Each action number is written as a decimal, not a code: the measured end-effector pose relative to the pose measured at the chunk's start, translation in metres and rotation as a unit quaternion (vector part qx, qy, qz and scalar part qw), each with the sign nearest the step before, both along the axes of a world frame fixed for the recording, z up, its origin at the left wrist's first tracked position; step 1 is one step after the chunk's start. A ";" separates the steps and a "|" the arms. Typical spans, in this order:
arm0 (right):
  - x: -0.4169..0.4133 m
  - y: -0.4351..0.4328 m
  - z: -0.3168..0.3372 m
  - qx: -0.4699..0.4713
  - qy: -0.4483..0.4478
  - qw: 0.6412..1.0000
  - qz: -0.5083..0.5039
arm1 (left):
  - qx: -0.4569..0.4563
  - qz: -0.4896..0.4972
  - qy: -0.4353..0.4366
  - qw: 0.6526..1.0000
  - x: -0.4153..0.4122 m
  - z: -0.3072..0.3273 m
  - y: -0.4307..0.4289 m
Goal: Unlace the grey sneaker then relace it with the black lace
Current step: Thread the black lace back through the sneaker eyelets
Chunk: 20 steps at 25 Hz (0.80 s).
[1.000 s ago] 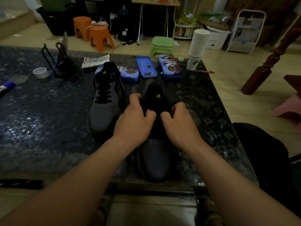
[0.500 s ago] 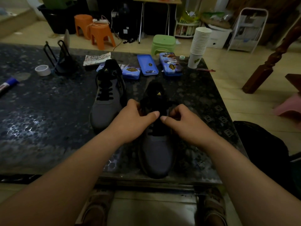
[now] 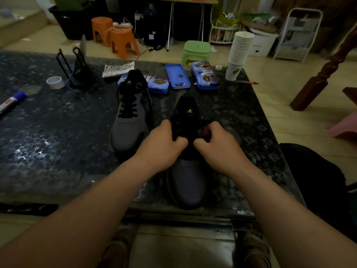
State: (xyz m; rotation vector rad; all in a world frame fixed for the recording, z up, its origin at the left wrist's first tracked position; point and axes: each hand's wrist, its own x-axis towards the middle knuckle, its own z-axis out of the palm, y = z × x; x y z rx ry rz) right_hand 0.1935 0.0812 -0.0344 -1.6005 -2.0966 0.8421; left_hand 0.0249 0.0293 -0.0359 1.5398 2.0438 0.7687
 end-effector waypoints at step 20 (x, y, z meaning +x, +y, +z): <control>-0.002 0.056 -0.015 0.022 0.059 0.993 -0.095 | 0.008 -0.033 -0.083 0.996 0.003 -0.025 0.048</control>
